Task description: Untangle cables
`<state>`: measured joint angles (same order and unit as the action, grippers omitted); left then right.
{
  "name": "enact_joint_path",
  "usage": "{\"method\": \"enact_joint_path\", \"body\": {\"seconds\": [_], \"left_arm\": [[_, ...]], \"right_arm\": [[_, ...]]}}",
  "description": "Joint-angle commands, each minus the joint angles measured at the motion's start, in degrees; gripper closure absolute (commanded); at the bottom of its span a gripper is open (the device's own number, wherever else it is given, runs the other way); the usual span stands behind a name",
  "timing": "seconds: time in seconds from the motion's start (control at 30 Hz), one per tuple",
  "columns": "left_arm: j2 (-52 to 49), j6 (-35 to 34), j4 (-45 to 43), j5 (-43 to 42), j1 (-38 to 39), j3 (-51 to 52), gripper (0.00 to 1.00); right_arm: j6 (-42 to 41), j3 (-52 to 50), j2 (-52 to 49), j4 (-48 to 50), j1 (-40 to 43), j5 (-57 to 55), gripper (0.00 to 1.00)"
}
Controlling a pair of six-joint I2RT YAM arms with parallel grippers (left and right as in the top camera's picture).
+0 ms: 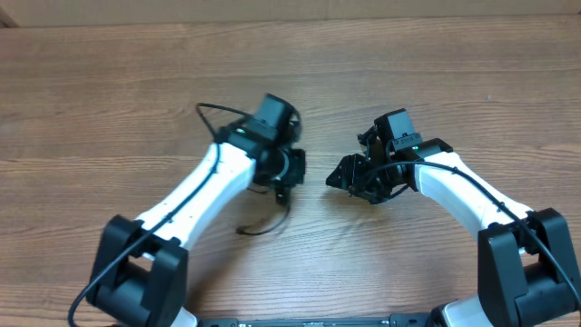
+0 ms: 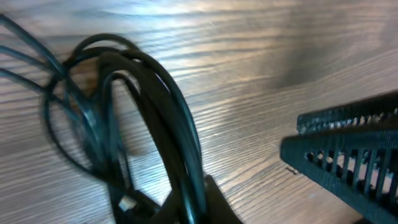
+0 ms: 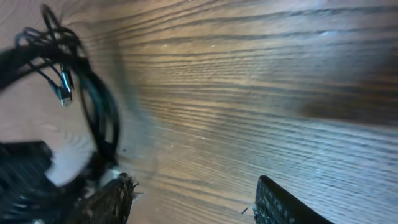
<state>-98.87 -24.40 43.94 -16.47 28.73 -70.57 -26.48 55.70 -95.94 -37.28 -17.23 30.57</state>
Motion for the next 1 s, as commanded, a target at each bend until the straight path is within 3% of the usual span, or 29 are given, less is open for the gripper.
{"method": "enact_joint_path", "body": {"seconds": [0.0, 0.07, 0.1, 0.2, 0.3, 0.37, 0.47, 0.57, 0.7, 0.77, 0.97], "left_arm": [[-2.4, -2.0, -1.1, 3.5, 3.2, -1.2, 0.72], [-2.6, -2.9, -1.1, 2.9, 3.6, -1.4, 0.48], [-2.6, -2.8, -1.1, 1.9, 3.4, -1.8, 0.43], [-2.6, -2.6, 0.7, 0.0, 2.1, -4.7, 0.34], [-2.6, -2.6, 4.3, 0.2, 0.4, -9.4, 0.31], [-2.6, -2.6, 5.7, 1.6, -0.1, -11.3, 0.34], [-2.6, -4.9, 7.6, 7.6, -0.6, -11.7, 0.52], [-2.9, -8.3, 11.6, 17.7, -0.9, -11.7, 0.6], [-3.0, -9.1, 15.1, 20.0, -3.3, -11.7, 0.88], [-3.0, -8.1, 15.6, 16.7, -4.8, -11.4, 0.88], [-3.0, -7.7, 14.0, 10.5, -5.8, -7.2, 0.75]], "right_arm": [[0.9, 0.2, 0.8, -0.3, 0.6, -4.6, 0.39], [0.9, 0.2, 0.8, -1.1, 1.1, -8.1, 0.39], [0.9, 0.2, 0.8, -1.9, 1.6, -10.4, 0.38], [0.9, 0.2, 0.8, -3.7, 3.3, -14.3, 0.32], [1.1, 0.2, 0.8, -5.4, 5.9, -14.5, 0.3], [1.1, 0.2, 0.8, -6.2, 7.3, -14.4, 0.29], [1.8, 0.2, 0.8, -6.3, 8.9, -9.9, 0.23], [13.0, 0.2, 0.8, -5.5, 9.8, 8.8, 0.27], [21.0, 0.2, 0.8, -4.2, 9.7, 29.1, 0.35], [20.4, 0.2, 0.8, -2.1, 9.4, 32.2, 0.36], [13.7, 0.2, 0.8, 4.9, 6.9, 29.5, 0.34]]}}
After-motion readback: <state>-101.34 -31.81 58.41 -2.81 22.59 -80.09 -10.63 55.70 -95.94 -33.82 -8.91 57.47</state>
